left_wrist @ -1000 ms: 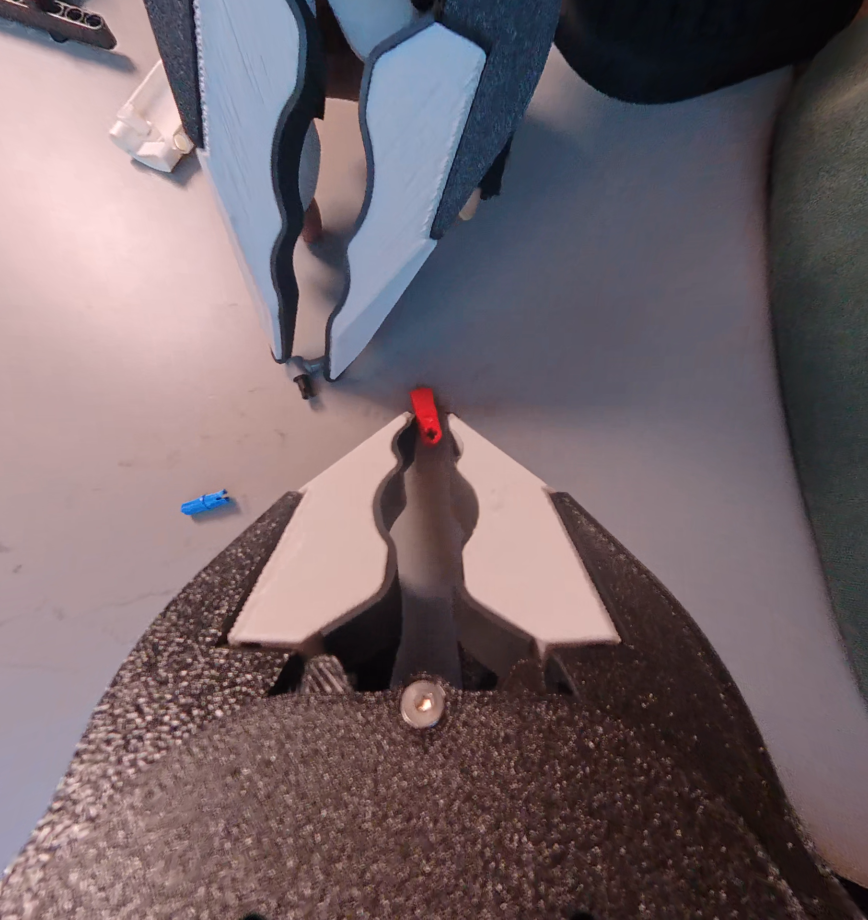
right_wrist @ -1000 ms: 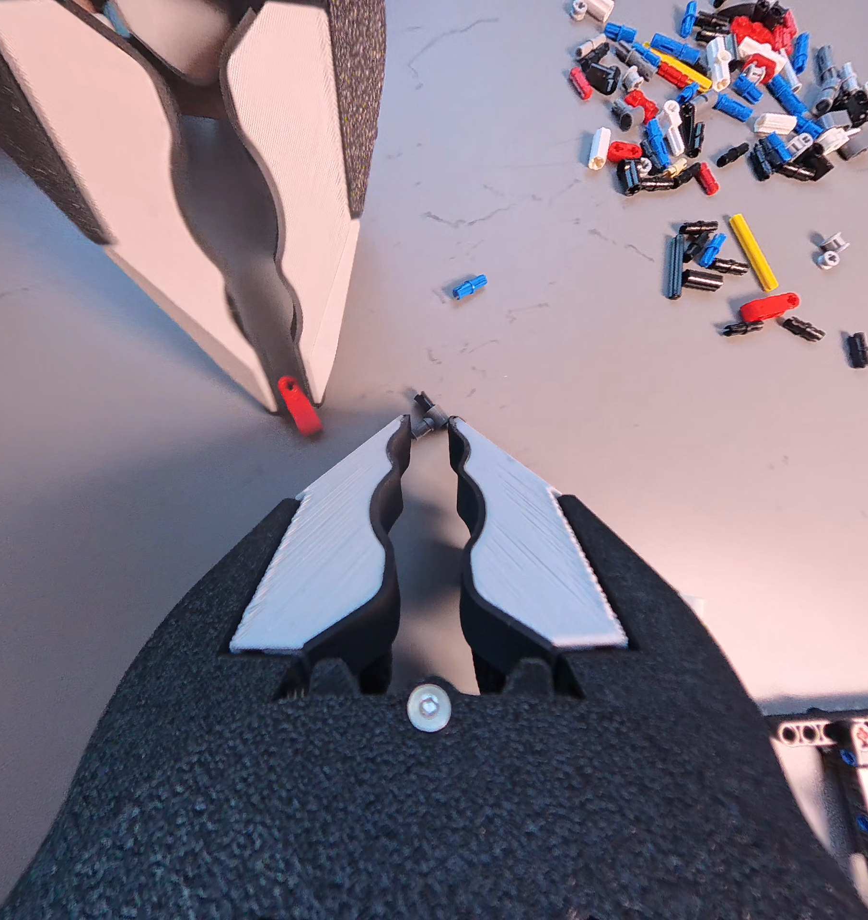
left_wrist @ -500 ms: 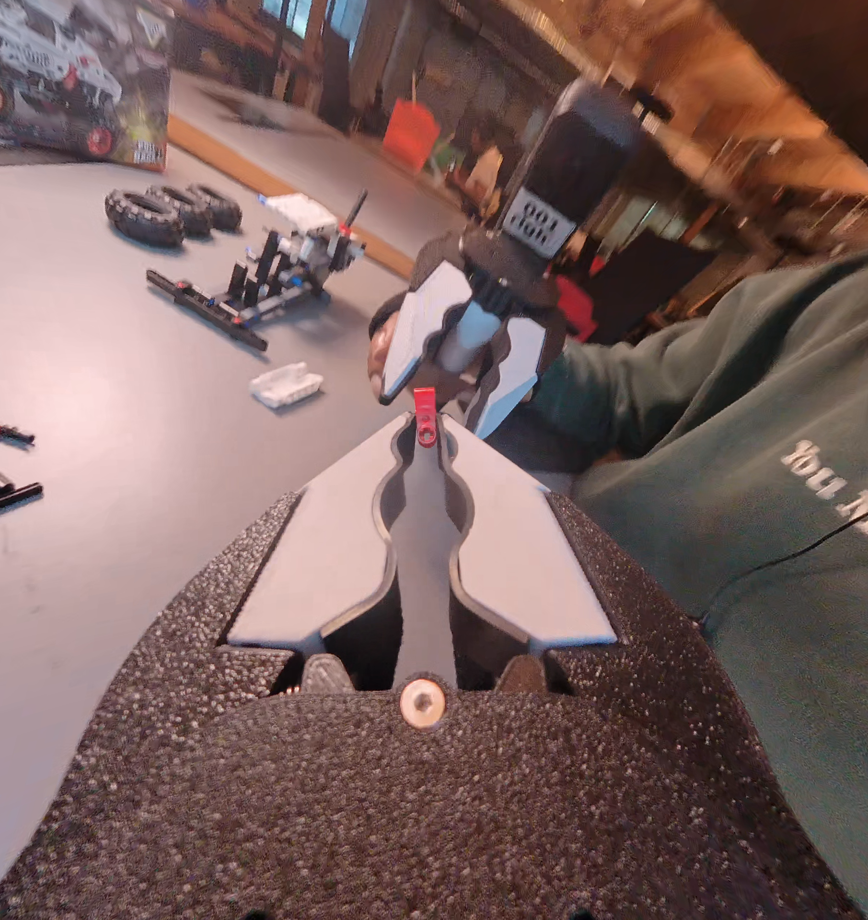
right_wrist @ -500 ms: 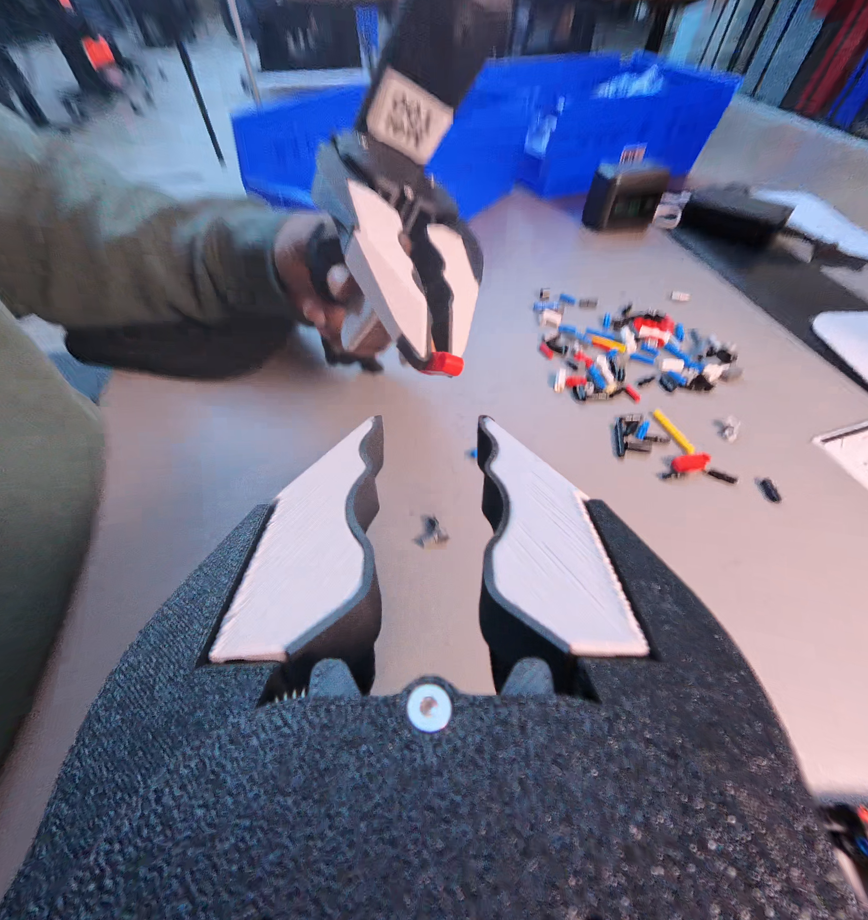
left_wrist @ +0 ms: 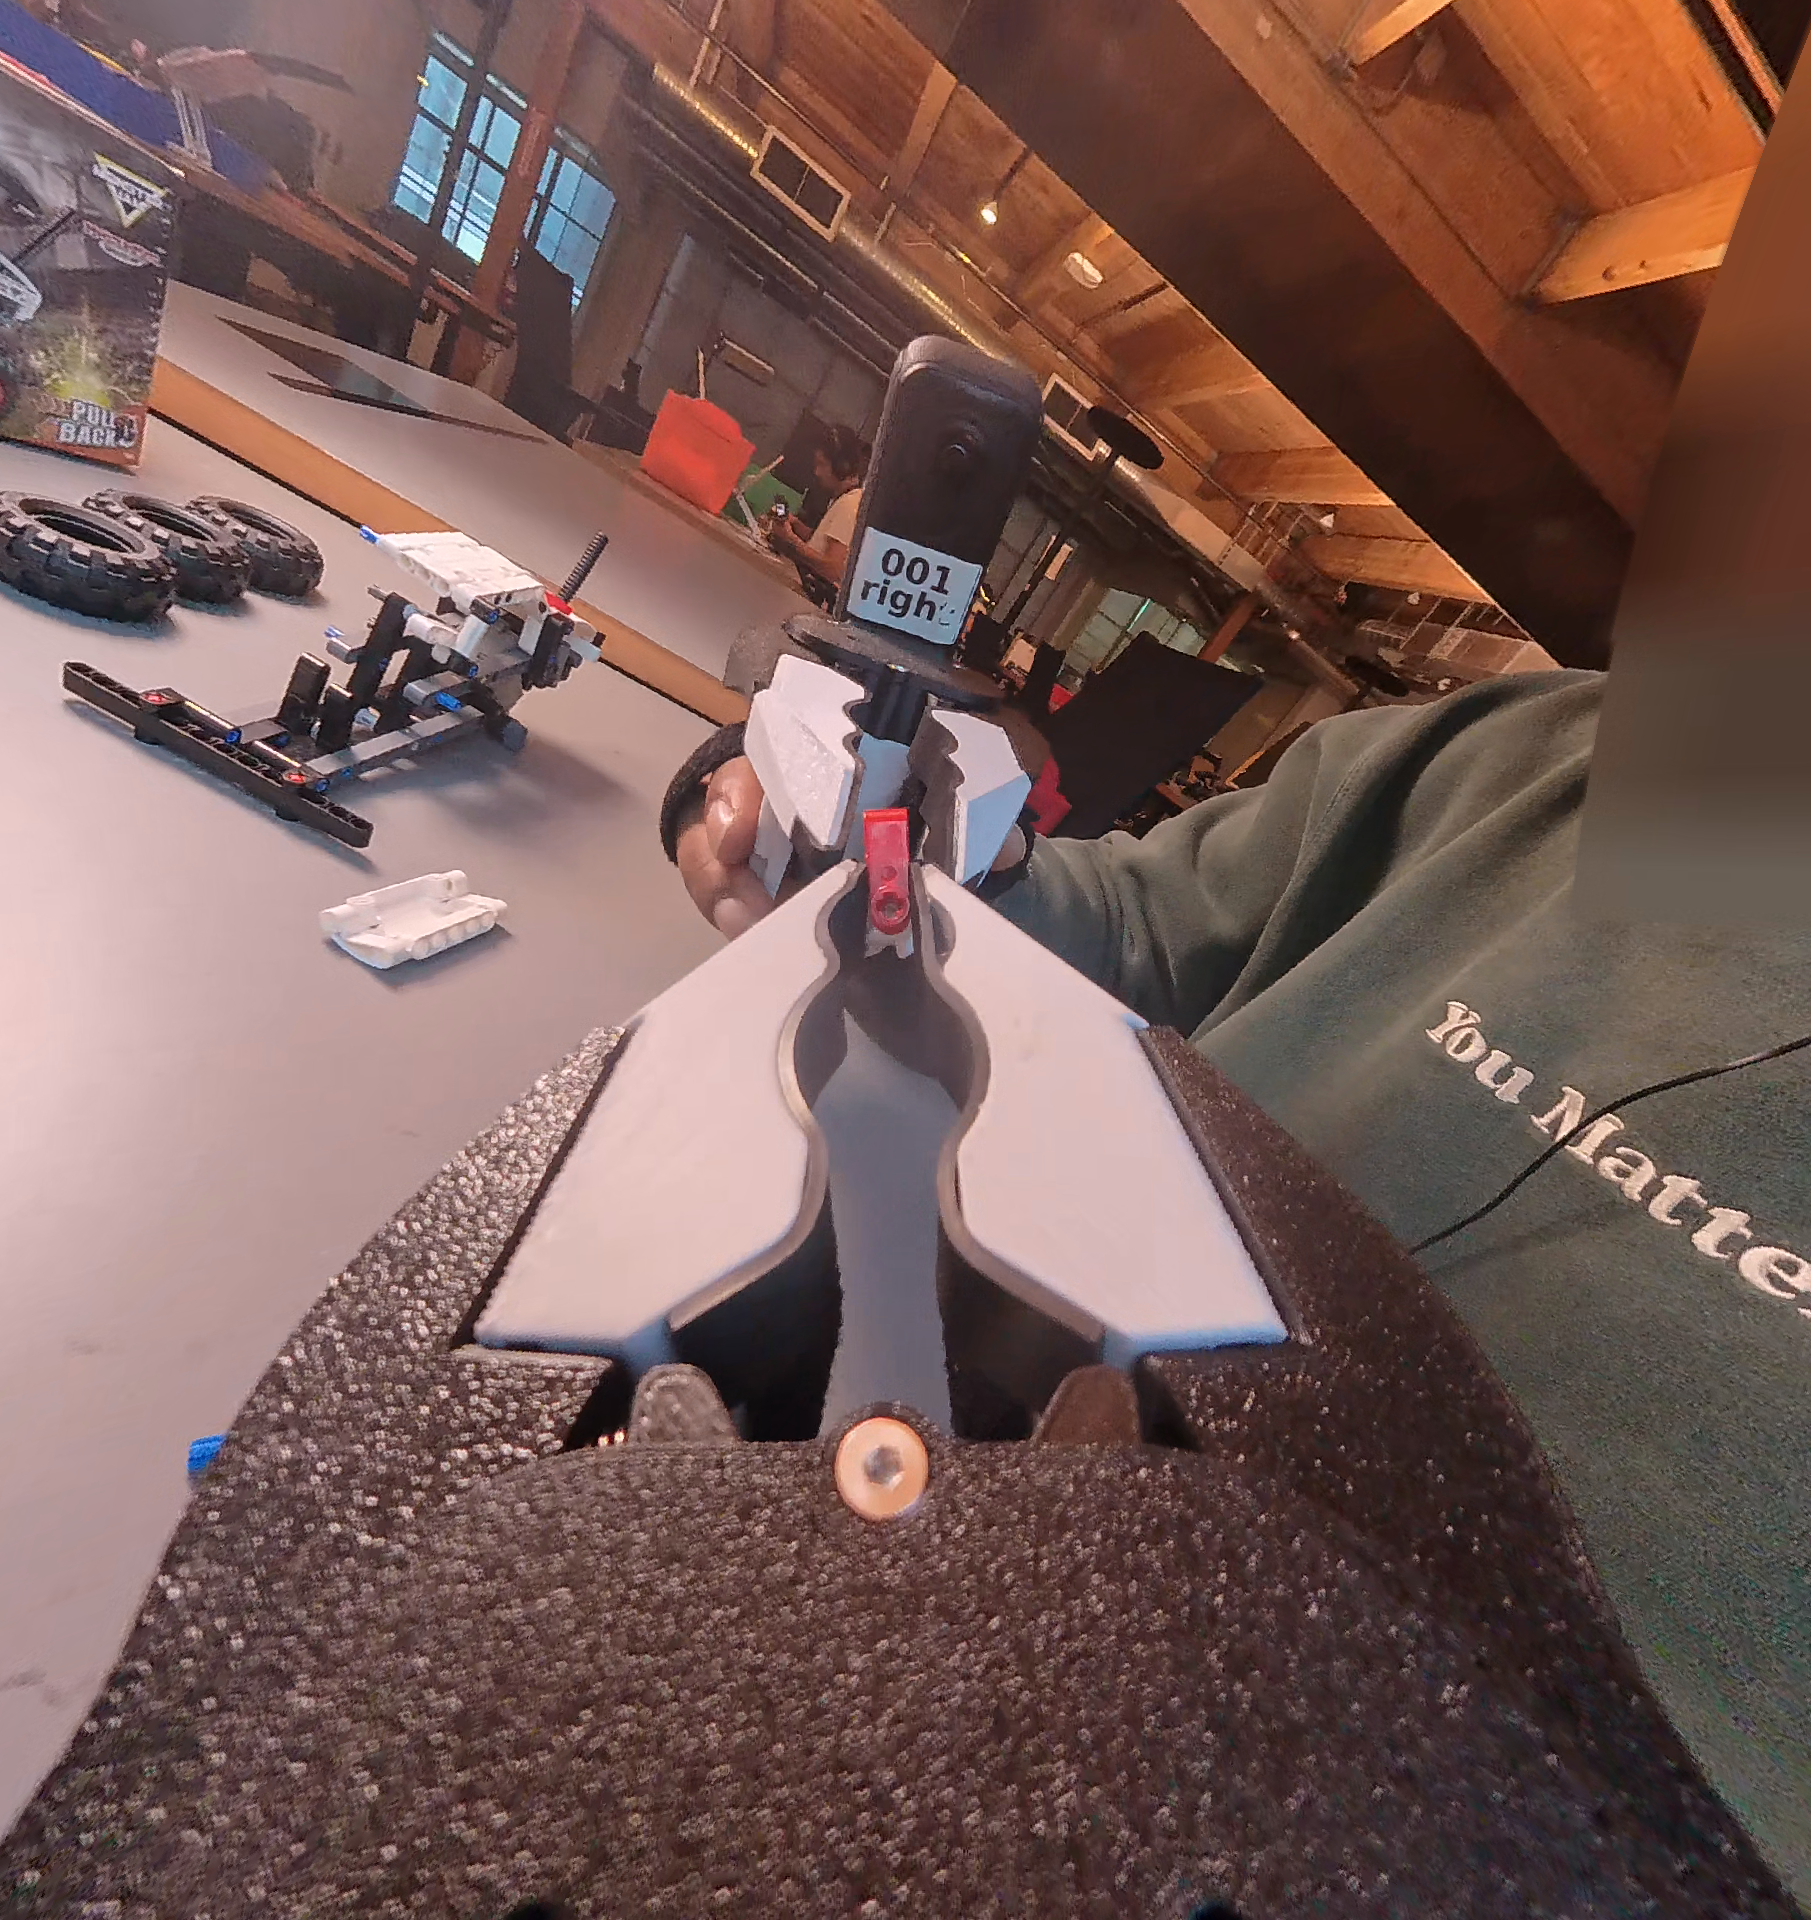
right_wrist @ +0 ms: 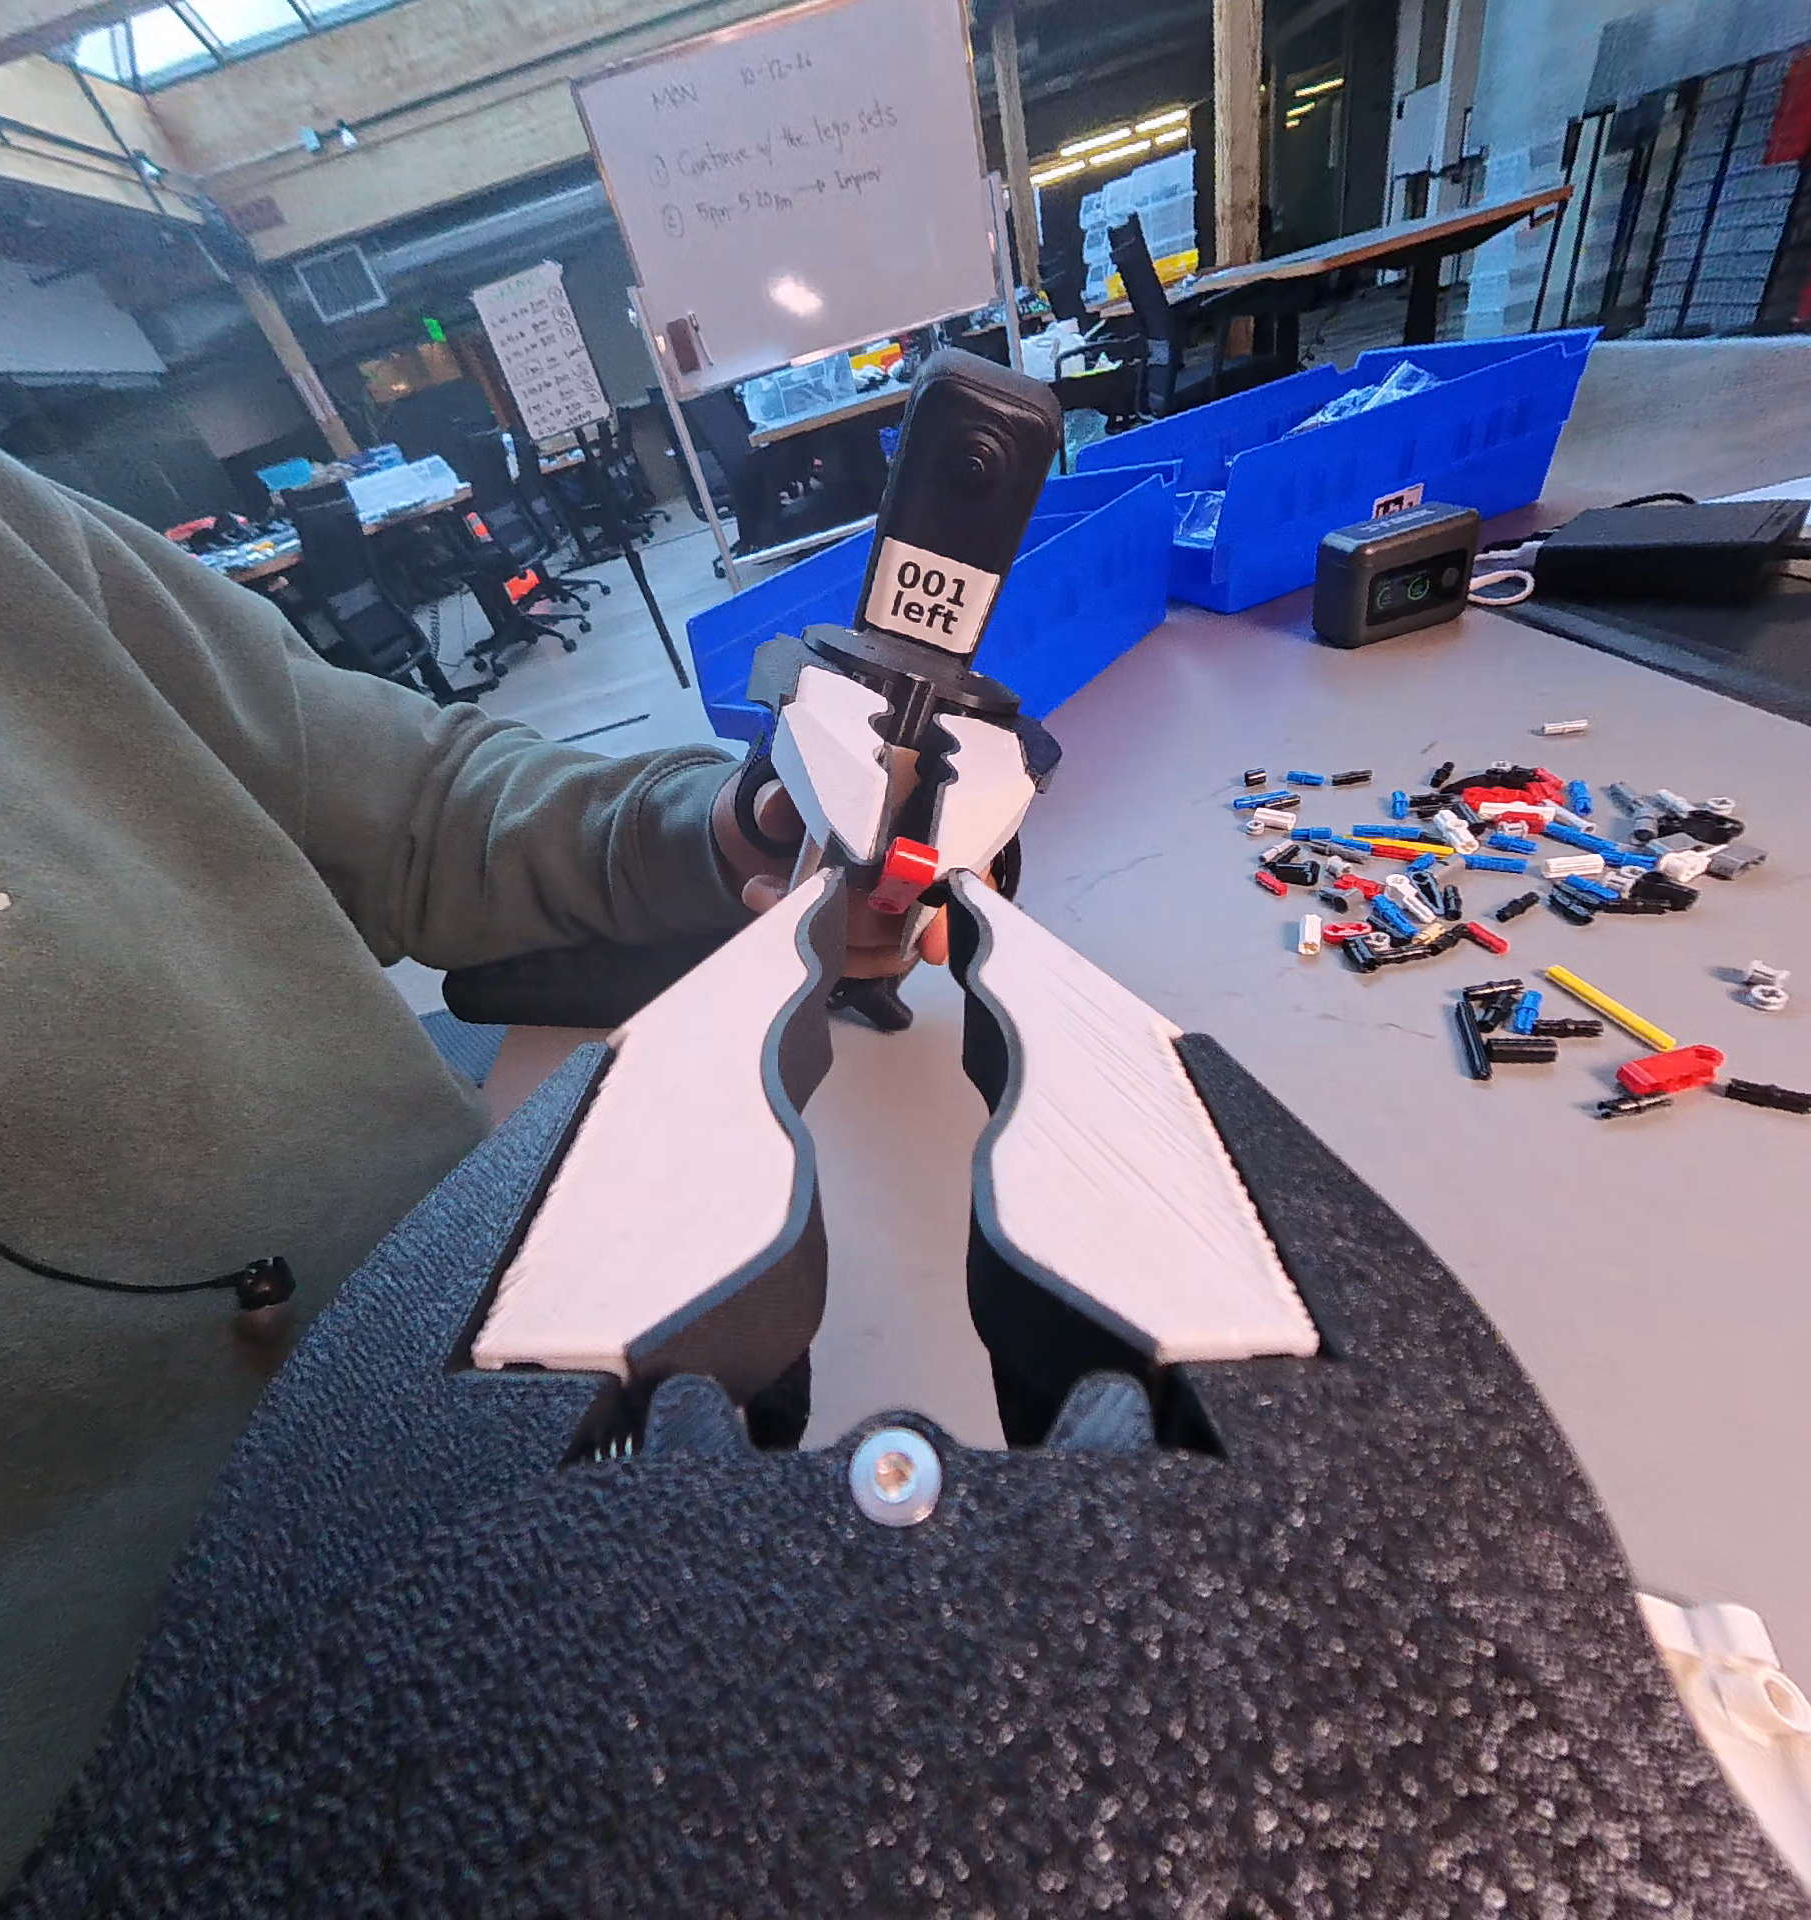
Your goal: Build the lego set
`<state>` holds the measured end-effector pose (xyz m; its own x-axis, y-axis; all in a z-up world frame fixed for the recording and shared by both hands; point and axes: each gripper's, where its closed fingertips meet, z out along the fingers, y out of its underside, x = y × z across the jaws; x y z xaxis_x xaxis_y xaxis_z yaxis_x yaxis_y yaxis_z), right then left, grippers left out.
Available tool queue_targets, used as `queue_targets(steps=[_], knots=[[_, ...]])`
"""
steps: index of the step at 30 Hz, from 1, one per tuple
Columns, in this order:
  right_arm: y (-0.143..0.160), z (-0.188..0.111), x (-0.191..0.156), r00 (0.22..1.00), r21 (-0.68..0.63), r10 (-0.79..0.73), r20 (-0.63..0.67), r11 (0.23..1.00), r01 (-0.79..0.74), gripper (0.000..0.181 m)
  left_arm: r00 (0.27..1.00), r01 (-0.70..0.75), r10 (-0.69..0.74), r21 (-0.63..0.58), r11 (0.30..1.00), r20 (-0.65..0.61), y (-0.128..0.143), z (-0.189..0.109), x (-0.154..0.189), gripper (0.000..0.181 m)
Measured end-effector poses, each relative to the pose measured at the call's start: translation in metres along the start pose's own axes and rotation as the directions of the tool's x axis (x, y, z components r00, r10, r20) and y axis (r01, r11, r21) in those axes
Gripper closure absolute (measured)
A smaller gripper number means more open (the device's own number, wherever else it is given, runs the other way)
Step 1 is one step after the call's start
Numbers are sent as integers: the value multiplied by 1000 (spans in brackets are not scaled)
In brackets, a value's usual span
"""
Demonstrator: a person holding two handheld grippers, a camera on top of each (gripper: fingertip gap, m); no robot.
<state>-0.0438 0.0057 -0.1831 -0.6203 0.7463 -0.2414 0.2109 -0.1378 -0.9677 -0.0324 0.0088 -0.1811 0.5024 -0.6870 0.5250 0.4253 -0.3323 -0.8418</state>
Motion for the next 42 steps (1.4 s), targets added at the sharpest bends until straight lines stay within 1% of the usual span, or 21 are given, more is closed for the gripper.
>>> queue_targets(steps=[12,13,14,15,18,20,23,25,27,33,37,39,42], knots=[[3,-3,-2,999,-10,3,32,1000,-3,166,999,-33,34,-26,999,3,3,1,1,174],[3,-4,-2,999,-11,5,35,1000,-4,167,999,-36,36,-29,999,4,4,1,1,174],[3,-5,-1,999,-7,7,34,1000,-6,174,999,-39,39,-31,999,6,4,1,1,174],[3,-6,-1,999,-9,11,37,1000,-11,175,999,-41,42,-31,999,12,4,1,0,174],[4,-7,-1,1000,-22,-15,26,1000,16,174,998,-63,64,-47,997,26,6,1,0,174],[2,-7,1,1000,-7,9,17,1000,-9,174,996,-74,76,-41,996,47,3,1,-2,174],[0,-7,2,999,9,43,26,999,-44,163,994,-79,82,-49,996,66,4,0,-5,174],[1,-6,4,999,4,39,15,999,-39,162,995,-78,81,-48,996,64,4,0,-5,174],[3,-5,2,999,1,45,22,999,-45,167,993,-90,94,-62,994,69,6,1,-5,174],[3,-6,2,996,7,78,45,997,-78,174,992,-96,101,-69,993,70,8,3,-5,174],[7,-8,1,995,-20,79,63,997,-78,174,993,-94,101,-101,990,66,13,3,-5,173],[6,-11,4,986,-19,147,75,989,-146,174,992,-100,109,-130,986,65,16,2,-5,168],[2,-16,11,941,2,317,117,948,-319,174,983,-139,156,-169,976,96,20,0,-9,161]])
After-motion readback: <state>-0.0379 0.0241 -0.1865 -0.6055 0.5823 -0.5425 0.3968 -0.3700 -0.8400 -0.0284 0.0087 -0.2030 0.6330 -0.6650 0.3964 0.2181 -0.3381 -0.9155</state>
